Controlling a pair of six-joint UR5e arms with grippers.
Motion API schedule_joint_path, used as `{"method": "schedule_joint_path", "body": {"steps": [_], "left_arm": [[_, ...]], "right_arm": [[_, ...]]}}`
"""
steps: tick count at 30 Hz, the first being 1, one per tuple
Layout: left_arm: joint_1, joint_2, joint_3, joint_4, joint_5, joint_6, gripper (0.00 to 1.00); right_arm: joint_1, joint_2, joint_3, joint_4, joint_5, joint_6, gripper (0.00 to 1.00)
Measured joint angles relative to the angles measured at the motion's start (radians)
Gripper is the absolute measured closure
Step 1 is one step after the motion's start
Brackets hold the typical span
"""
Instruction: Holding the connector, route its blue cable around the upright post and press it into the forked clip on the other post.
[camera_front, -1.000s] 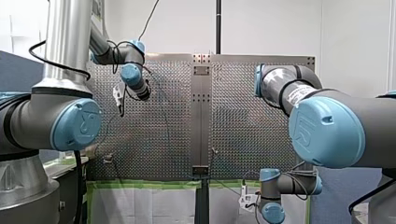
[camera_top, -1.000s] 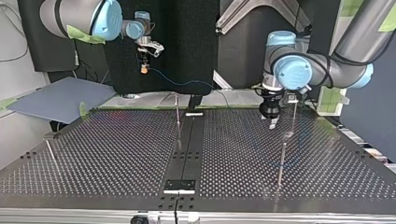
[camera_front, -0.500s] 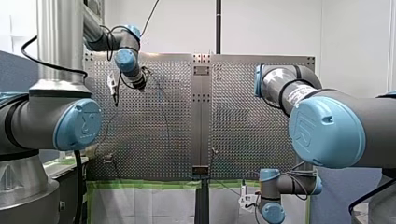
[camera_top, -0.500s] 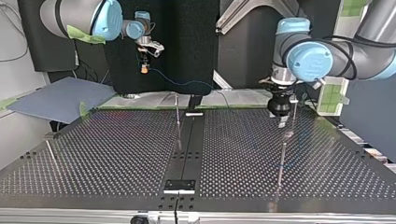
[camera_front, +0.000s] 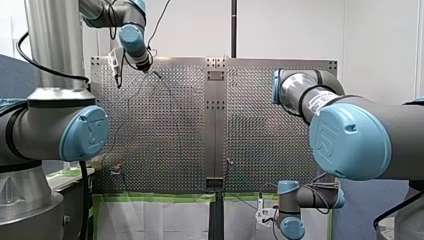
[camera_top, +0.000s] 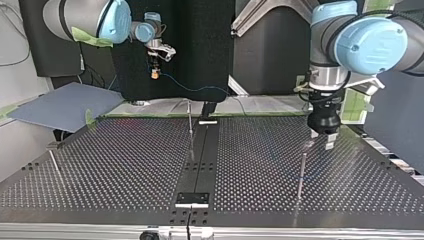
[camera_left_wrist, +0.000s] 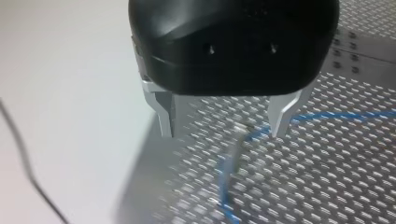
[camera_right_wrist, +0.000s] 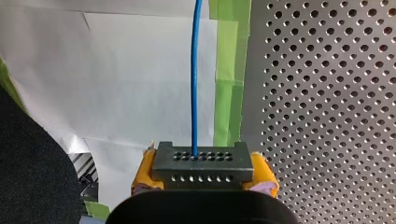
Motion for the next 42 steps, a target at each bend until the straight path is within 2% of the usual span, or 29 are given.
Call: {"method": "schedule_joint_path", "body": {"steps": [7, 11, 16, 26, 32, 42], "left_arm": [[0.005, 0.062, 0.063, -0.063, 0.051, -0.005, 0.02], [0.008, 0.071, 0.098, -0.098, 0.085, 0.0, 0.02], [0.015, 0.04, 0.141, -0.142, 0.129, 0.0, 0.02], [0.023, -0.045, 0.228, -0.229, 0.211, 0.04, 0.02], [0.031, -0.07, 0.278, -0.278, 0.219, 0.036, 0.02], [0.037, -0.073, 0.367, -0.367, 0.19, 0.025, 0.02]], "right_arm": [[0.0, 0.0, -0.001, 0.001, 0.0, 0.0, 1.0], [0.0, 0.0, -0.001, 0.001, 0.0, 0.0, 1.0], [0.0, 0.0, -0.001, 0.001, -0.001, 0.0, 1.0], [0.0, 0.0, -0.001, 0.002, -0.002, 0.0, 1.0], [0.0, 0.0, -0.001, 0.003, -0.003, 0.0, 1.0], [0.0, 0.0, 0.0, 0.003, -0.007, 0.0, 1.0]]}}
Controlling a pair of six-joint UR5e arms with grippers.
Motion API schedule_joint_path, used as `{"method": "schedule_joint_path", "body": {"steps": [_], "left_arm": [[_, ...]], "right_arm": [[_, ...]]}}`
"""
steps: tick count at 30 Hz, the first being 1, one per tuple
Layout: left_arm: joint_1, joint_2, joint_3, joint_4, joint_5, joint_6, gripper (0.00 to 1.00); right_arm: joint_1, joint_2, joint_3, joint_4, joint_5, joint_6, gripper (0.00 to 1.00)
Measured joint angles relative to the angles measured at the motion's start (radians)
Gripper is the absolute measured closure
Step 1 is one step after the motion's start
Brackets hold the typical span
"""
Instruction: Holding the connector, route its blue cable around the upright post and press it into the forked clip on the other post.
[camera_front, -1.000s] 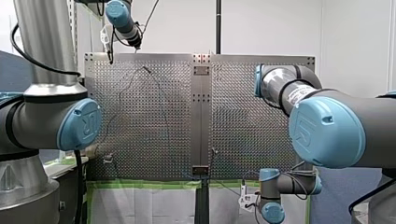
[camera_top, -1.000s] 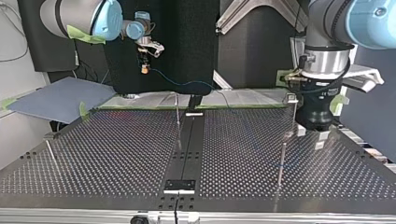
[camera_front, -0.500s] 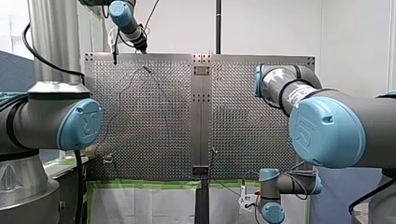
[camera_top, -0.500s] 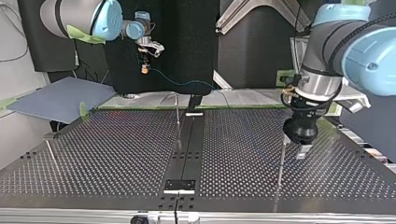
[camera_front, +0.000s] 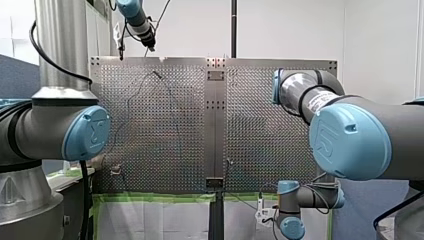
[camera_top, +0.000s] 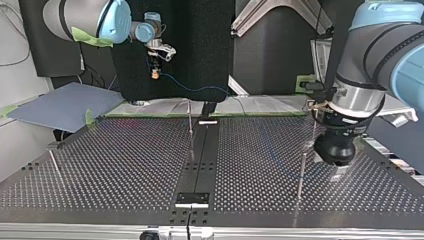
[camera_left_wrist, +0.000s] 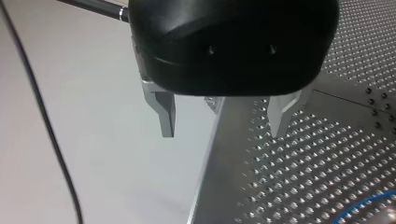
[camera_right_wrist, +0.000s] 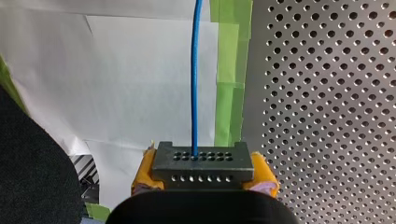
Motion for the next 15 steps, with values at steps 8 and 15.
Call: {"method": "schedule_joint_path", "body": {"steps": [8, 15], "left_arm": [[-0.001, -0.001, 0.028, -0.057, -0.003, -0.002, 0.02], [-0.004, -0.001, -0.003, -0.058, -0.005, -0.002, 0.02]], "right_arm": [[0.0, 0.0, -0.001, 0.001, -0.005, 0.0, 1.0], [0.001, 0.0, -0.004, 0.009, -0.006, 0.0, 1.0]]}}
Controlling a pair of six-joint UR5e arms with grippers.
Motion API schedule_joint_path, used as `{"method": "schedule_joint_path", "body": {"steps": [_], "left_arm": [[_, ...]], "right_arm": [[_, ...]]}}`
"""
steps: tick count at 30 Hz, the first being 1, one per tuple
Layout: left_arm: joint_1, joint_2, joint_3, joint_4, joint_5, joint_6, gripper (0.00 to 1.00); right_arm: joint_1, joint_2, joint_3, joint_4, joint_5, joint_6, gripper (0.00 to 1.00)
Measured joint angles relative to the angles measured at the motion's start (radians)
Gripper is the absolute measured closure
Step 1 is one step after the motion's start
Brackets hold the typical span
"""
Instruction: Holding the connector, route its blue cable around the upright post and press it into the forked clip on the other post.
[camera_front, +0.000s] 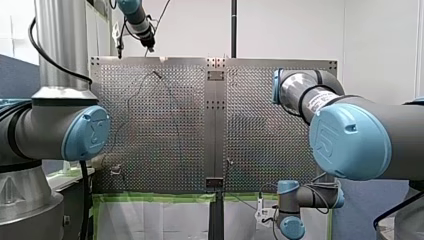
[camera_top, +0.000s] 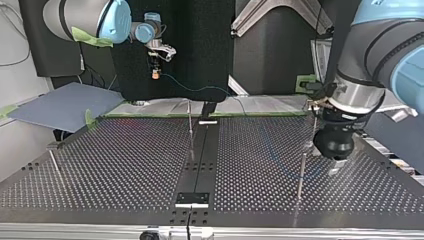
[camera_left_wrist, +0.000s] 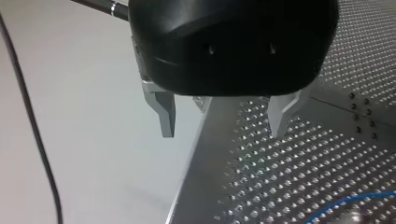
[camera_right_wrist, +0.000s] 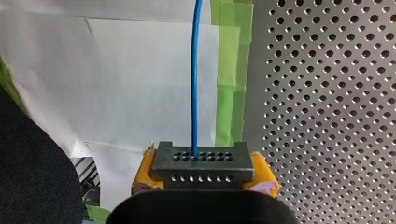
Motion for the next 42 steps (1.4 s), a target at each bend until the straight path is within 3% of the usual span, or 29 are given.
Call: {"method": "schedule_joint_path", "body": {"steps": [7, 24, 42], "left_arm": [[-0.003, 0.0, -0.044, 0.01, -0.007, 0.0, 0.02], [-0.005, 0.0, -0.079, -0.013, -0.12, 0.003, 0.02], [-0.003, 0.0, -0.08, -0.014, -0.154, 0.01, 0.02]], "right_arm": [[0.002, 0.0, 0.0, 0.008, 0.0, -0.002, 1.0], [0.007, 0.0, 0.0, 0.015, 0.0, -0.003, 1.0], [0.014, 0.0, 0.0, 0.016, 0.0, -0.003, 1.0]]}}
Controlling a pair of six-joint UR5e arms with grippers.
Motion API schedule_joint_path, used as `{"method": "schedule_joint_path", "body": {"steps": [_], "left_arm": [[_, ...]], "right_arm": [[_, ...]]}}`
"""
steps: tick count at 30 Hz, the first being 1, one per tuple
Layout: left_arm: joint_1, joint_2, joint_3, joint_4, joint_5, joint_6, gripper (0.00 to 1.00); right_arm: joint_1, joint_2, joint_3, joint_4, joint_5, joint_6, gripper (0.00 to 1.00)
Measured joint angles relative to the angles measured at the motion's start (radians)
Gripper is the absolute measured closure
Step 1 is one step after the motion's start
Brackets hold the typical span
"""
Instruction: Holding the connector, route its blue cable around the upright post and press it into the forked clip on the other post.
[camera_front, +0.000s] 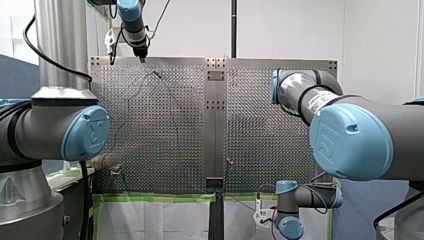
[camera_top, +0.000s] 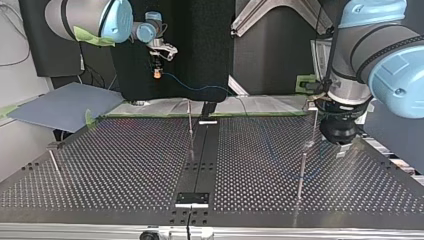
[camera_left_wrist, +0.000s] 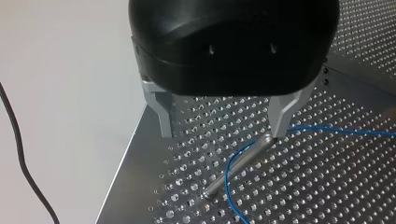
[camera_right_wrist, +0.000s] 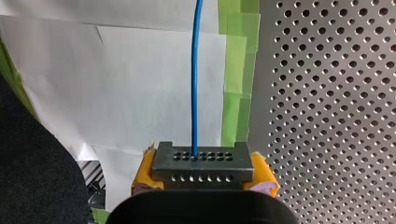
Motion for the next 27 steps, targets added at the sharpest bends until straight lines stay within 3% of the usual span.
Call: {"method": "schedule_joint_path", "body": {"steps": [17, 23, 27], "left_arm": [[-0.002, 0.0, 0.0, 0.017, 0.003, 0.013, 0.02], [-0.011, 0.0, 0.0, 0.055, 0.035, 0.045, 0.02], [-0.017, 0.0, -0.001, 0.086, 0.065, 0.037, 0.02]], "right_arm": [[0.001, 0.0, 0.0, 0.001, 0.0, 0.0, 1.0], [0.001, 0.0, 0.0, 0.001, 0.0, 0.0, 1.0], [0.001, 0.0, 0.0, 0.001, 0.0, 0.0, 1.0]]}}
